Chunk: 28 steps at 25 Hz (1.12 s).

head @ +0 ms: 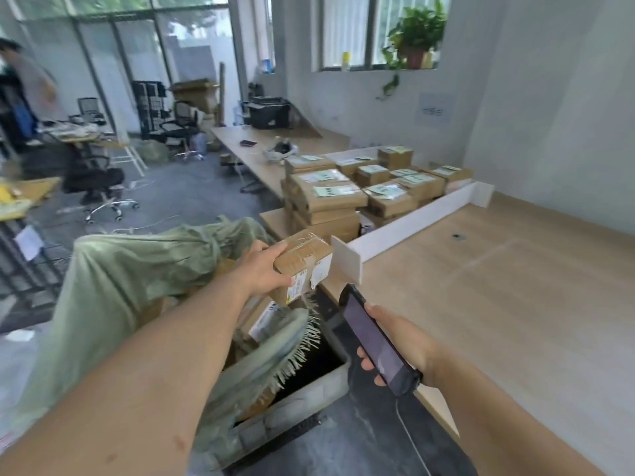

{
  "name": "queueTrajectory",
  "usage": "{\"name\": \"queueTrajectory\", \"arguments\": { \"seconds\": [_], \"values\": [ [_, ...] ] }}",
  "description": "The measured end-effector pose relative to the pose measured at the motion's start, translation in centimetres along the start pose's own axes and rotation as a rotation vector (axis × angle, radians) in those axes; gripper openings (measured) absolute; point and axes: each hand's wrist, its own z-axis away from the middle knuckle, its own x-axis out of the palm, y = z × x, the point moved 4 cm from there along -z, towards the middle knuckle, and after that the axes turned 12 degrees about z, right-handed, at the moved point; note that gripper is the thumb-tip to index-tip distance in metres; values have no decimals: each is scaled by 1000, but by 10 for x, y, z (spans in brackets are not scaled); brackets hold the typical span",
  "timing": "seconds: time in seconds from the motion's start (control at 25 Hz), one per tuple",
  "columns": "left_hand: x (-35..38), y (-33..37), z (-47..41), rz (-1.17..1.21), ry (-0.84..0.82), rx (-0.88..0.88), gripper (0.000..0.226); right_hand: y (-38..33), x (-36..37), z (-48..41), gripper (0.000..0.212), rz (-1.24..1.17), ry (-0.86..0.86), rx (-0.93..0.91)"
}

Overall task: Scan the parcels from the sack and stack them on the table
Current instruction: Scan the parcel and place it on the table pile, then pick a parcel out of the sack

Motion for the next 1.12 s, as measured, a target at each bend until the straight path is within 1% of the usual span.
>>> {"name": "queueTrajectory", "arguments": {
  "seconds": [0.08,0.24,0.32,0.44,0.56,0.64,0.76,0.84,0.88,0.96,1.04,1.12],
  "values": [
    [-26,-42,-8,26,47,-66,86,-22,28,-27,66,17,-49,-4],
    [-67,-110,-25,-11,90,-193,90,-50,69,-68,60,104,-94,-105],
    [-87,-139,-28,-63,107,-234,91,-61,83,-83,60,101,-97,-69],
    [-114,-182,-23,-74,156,-329,90,-79,105,-101,57,138,-119,-8],
    [-127,-217,-8,-60,192,-406,88,-90,131,-114,56,181,-196,-31],
    [-129,-237,2,-85,172,-450,88,-95,149,-119,56,206,-259,-38],
    [-126,-263,19,-159,130,-539,87,-96,168,-128,62,232,-297,14],
    [-122,-274,30,-187,136,-601,81,-92,173,-134,67,259,-315,37],
    [-121,-280,37,-196,133,-650,79,-90,176,-135,68,265,-325,42],
    [-118,-289,47,-227,90,-743,81,-89,179,-135,67,260,-345,34],
    [-119,-285,47,-224,70,-722,77,-89,180,-129,64,251,-361,17],
    [-118,-267,39,-146,87,-624,70,-88,174,-122,63,243,-368,3]
  ]
}}
